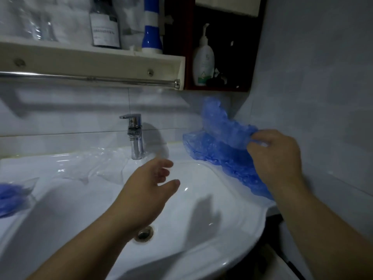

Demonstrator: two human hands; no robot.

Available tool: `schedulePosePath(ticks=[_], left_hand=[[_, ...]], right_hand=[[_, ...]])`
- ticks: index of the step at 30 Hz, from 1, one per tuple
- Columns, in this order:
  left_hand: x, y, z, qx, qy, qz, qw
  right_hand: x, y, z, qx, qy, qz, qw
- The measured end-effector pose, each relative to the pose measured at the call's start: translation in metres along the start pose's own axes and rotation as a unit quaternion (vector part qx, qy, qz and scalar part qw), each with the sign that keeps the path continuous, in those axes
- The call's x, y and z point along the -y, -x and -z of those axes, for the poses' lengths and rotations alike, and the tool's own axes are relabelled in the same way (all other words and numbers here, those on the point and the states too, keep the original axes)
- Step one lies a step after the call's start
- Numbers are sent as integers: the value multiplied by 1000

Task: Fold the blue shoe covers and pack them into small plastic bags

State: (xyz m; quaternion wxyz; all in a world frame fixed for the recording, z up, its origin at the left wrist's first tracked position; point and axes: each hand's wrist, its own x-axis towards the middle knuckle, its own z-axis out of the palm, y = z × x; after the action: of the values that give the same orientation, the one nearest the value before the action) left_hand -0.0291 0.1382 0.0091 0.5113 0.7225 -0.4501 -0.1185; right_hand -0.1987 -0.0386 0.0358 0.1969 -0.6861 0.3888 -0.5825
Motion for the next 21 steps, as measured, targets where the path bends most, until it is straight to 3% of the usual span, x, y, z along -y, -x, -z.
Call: schedulePosePath(ticks=[3, 5, 8, 12, 14, 16, 18, 19, 21], left_hand=[[3, 24, 9, 6, 69, 63, 996], [10, 35, 15, 12, 113, 102, 988], [17, 46, 18, 13, 199, 141, 970], [20, 45, 12, 22, 331, 191, 924], [21, 43, 10, 65, 393, 221, 890], [25, 43, 10, 82, 436, 220, 869], [32, 45, 14, 34, 442, 200, 874], [36, 47, 18, 3, 433, 185, 882], [42, 55, 26, -18, 429, 146, 891]], right_hand=[[5, 29, 3, 36, -86, -71, 993], [9, 52, 5, 54, -212, -141, 966], [24, 83, 6, 83, -367, -213, 902], [47, 115, -3, 180, -530, -298, 773], [50, 130, -11, 222, -525, -327, 754], [42, 142, -15, 280, -456, -318, 783], [32, 149, -11, 357, -383, -286, 802], [30, 149, -6, 397, -375, -279, 790], [24, 145, 5, 490, -402, -267, 726]])
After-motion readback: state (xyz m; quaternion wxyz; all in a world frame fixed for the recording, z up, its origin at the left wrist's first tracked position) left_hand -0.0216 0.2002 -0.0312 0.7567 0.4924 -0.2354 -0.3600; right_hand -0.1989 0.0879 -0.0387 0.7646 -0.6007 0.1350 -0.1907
